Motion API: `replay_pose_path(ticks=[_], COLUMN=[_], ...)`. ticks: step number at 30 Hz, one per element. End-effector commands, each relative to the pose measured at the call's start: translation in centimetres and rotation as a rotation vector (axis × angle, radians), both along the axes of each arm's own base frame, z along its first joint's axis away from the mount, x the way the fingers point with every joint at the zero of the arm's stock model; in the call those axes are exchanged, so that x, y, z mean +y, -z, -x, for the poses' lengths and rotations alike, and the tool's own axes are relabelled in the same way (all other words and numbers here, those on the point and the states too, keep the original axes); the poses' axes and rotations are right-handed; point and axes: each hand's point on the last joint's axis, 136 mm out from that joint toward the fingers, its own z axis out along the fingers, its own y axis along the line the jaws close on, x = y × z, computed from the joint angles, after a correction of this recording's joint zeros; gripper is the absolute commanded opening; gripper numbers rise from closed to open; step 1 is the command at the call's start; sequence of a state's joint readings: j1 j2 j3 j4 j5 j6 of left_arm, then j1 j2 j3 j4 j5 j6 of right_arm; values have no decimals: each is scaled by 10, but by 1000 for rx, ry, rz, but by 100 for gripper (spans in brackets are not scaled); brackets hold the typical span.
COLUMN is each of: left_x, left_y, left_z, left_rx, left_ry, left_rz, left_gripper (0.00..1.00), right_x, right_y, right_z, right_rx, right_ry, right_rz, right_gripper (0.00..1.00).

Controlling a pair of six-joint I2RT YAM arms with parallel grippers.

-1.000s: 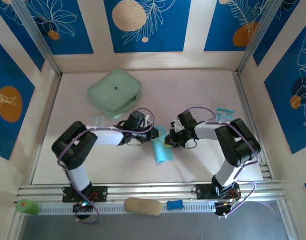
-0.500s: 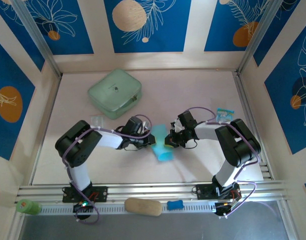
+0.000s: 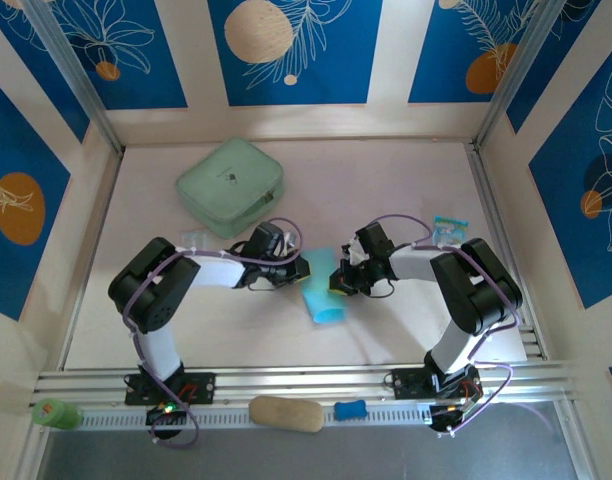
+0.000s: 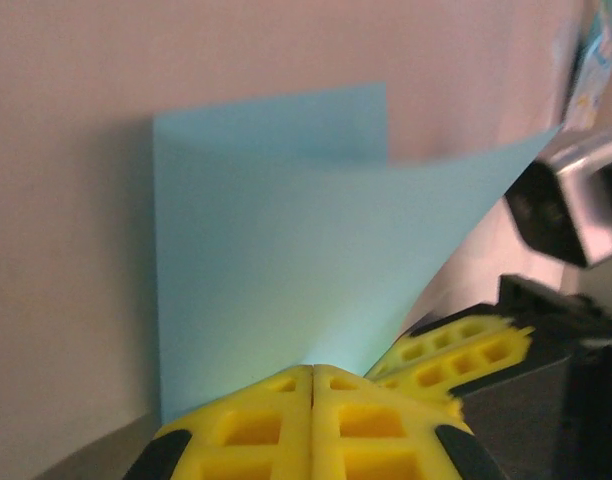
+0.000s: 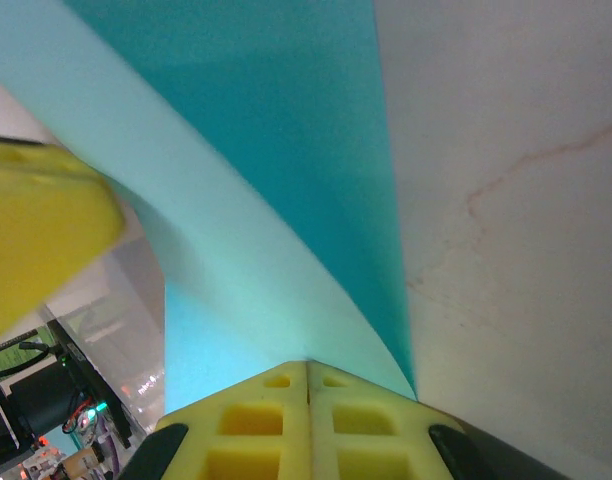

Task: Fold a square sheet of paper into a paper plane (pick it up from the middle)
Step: First fold the square sheet of paper in half at the center of the table.

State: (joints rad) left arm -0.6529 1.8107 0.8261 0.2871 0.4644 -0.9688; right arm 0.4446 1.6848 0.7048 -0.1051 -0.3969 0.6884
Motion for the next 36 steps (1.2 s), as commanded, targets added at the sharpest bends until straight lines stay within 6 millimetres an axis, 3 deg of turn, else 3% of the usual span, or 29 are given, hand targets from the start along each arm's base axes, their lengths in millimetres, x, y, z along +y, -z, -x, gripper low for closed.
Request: replay_pose_path(ticks=[1,10,13,18,21,25,36], left_x=[2,33,32,13,7,10,41], left_y=[9,53,46,9,0,9,41], left_z=[-5,5,3,-12,-20,-28,-40], left_rx=[19,112,101,28,2,16,49], left_ry=[15,-21,-5,39,56,33,-47], left_rz=[-10,-170,-179,-108,-84,-71,-200], left_gripper=[0,0,0,0,0,0,0], right_x=[-33,-33,-33,-33,-33,-32,-32], right_y=[38,38,38,38,38,39,39], right_z=[28,29,29,28,28,29,31], right_rx=[119,121,119,119,117,122,128], right_ry=[48,47,46,46,47,43,43], right_rz=[184,181,181,181,182,180,179], right_gripper=[0,0,0,0,0,0,0])
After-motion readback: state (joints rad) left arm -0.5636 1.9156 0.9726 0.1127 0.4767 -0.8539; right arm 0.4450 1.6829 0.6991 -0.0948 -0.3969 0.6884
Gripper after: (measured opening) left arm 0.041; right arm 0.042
